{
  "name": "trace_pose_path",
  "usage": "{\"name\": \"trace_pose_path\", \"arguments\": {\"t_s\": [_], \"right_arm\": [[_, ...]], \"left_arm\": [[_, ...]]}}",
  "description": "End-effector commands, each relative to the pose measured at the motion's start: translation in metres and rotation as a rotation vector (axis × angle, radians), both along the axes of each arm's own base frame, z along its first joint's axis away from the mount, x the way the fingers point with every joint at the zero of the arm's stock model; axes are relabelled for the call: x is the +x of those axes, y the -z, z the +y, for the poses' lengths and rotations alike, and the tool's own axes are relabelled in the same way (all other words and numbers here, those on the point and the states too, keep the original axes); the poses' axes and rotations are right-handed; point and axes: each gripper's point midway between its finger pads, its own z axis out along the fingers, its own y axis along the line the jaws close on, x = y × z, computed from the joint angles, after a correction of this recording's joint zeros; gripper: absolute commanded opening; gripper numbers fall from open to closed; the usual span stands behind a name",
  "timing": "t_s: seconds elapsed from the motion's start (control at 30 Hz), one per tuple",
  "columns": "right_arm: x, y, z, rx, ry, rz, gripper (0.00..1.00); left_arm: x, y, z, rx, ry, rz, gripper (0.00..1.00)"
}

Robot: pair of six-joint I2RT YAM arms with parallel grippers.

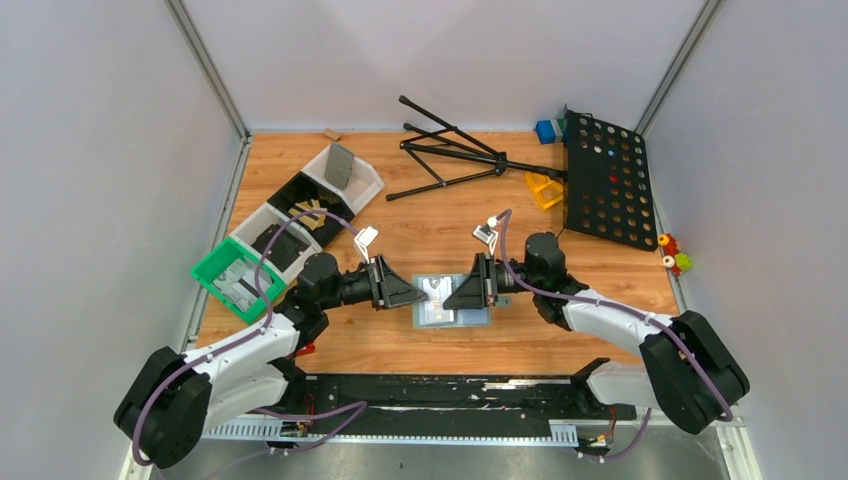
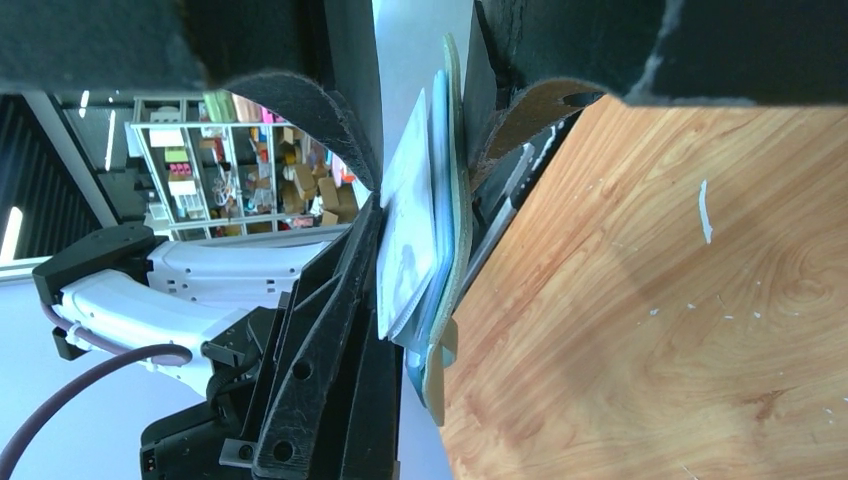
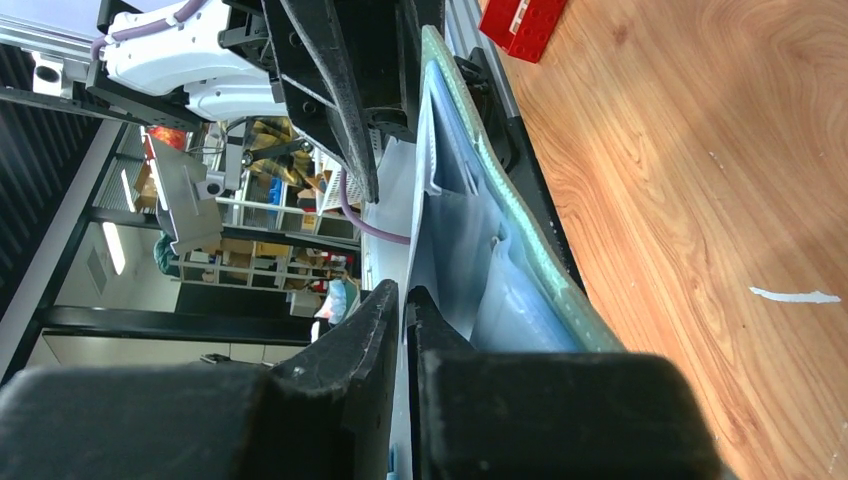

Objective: Take the credit cards out of the card holder
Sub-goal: Remove the credit card from the card holder.

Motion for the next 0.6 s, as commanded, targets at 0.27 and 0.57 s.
{"name": "trace_pose_path", "arguments": {"t_s": [0.27,0.57], "right_arm": [[0.0054,-0.0151,0.0126,0.033,-0.016,-0.075,0.1],[0.0038,-0.0184,0.009,0.033,-0.006,-0.1,0.3]], "left_arm": [[0.0022,-0.0212,-0.0049,-0.06,0.003,-0.072,0.11],[-0.0007,-0.0246,-0.0044,-0.084,0.008,-0.063,0.0]]}}
